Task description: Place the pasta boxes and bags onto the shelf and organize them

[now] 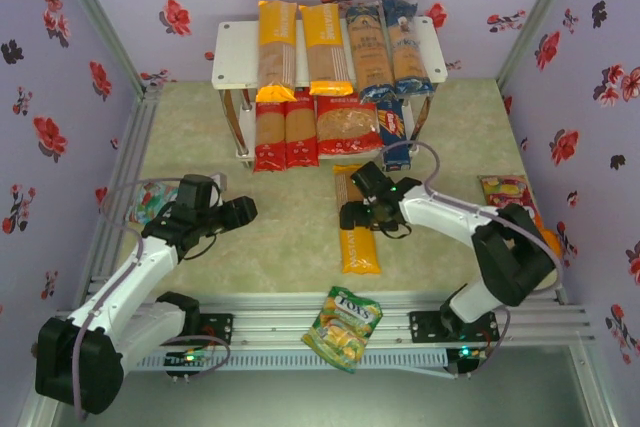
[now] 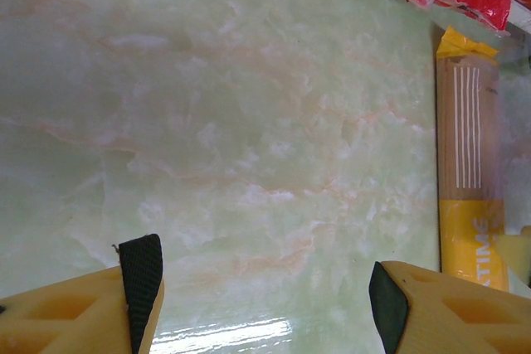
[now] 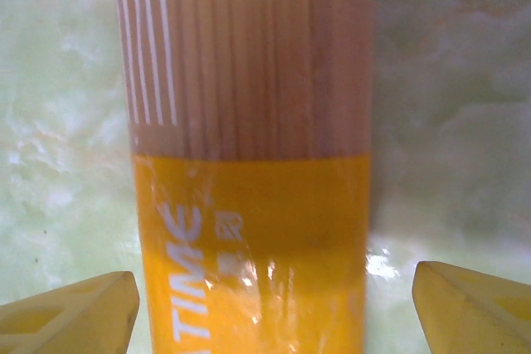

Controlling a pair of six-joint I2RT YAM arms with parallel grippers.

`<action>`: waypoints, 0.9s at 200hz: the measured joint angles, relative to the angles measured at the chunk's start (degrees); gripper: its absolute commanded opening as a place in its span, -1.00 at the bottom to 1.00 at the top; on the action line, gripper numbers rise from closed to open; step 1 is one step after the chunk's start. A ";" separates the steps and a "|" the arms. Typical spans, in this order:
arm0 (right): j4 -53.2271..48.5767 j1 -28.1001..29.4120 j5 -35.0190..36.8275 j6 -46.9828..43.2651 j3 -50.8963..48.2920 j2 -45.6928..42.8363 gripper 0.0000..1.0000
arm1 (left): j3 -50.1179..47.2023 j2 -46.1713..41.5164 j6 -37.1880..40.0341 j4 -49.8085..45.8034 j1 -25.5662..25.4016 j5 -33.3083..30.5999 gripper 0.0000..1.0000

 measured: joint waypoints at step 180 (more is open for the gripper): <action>-3.69 10.60 -10.40 0.02 19.12 19.54 0.52 | 1.40 0.50 2.25 -3.69 1.70 -1.40 0.37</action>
